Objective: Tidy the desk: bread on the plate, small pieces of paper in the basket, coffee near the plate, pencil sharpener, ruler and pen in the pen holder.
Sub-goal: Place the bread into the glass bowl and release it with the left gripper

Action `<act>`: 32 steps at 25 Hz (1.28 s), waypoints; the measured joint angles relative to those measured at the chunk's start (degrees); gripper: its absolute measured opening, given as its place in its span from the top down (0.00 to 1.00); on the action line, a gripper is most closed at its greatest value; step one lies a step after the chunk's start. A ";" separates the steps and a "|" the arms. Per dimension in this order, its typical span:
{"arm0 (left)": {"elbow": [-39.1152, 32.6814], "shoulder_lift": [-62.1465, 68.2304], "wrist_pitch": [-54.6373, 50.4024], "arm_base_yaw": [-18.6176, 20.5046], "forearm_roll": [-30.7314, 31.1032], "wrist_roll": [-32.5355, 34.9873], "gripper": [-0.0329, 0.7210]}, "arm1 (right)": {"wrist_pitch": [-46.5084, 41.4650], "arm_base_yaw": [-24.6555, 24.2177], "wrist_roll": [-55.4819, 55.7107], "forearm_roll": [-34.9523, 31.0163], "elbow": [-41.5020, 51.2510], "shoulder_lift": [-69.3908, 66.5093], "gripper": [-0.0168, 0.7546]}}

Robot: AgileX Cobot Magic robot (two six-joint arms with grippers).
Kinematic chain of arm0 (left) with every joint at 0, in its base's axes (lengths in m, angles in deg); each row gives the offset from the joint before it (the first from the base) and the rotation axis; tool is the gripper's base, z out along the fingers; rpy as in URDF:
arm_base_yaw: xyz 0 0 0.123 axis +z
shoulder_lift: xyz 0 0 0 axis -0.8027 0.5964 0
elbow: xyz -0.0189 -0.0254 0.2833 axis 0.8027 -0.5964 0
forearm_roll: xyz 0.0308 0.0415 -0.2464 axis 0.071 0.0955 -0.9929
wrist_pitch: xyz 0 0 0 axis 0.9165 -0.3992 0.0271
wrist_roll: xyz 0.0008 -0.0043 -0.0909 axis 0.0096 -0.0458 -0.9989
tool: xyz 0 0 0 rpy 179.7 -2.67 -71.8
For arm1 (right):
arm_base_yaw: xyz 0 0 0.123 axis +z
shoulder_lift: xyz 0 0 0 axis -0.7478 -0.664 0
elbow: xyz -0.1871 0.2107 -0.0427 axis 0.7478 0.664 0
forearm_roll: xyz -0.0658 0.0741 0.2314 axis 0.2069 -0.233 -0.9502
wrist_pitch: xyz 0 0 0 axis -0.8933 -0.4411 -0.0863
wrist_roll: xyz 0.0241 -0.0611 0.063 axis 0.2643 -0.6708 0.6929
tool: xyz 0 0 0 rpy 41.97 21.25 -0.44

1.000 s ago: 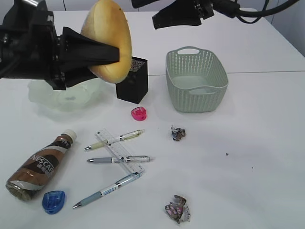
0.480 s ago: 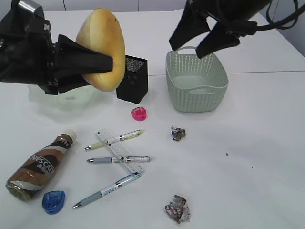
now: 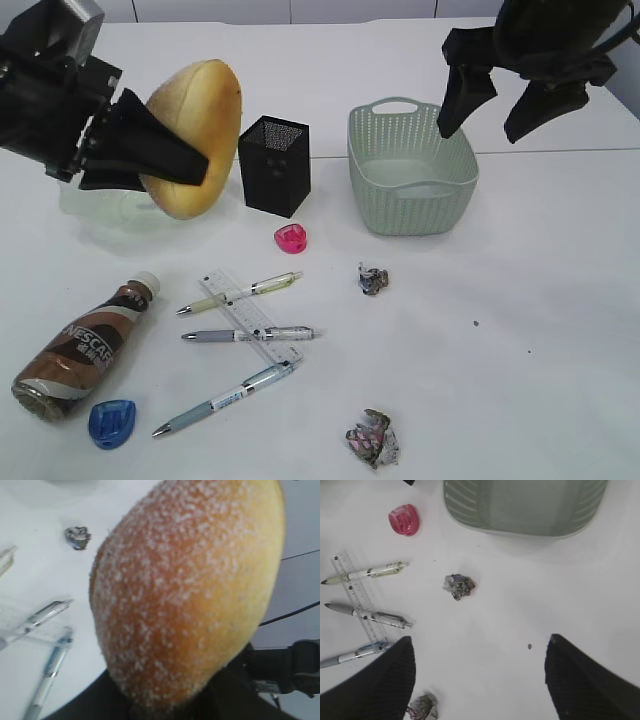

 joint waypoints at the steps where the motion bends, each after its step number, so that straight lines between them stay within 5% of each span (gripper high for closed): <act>1: 1.27 0.00 0.14 0.00 2.63 -2.26 0.69 | 0.00 0.00 0.42 0.76 0.00 0.02 0.21; 9: 10.08 0.00 -1.34 0.00 35.60 -25.61 0.69 | 0.00 0.00 2.08 2.45 0.00 0.02 0.22; 15: 18.88 0.79 -3.41 0.00 53.87 -39.73 0.69 | -0.12 0.00 4.16 7.05 0.00 0.02 0.22; 19: 23.58 3.96 -2.60 0.00 59.58 -43.78 0.69 | -0.12 0.00 4.98 8.99 0.00 0.02 0.22; 32: 32.78 22.74 14.92 0.00 60.90 -44.55 0.69 | -0.12 0.00 5.16 9.09 0.00 0.02 0.22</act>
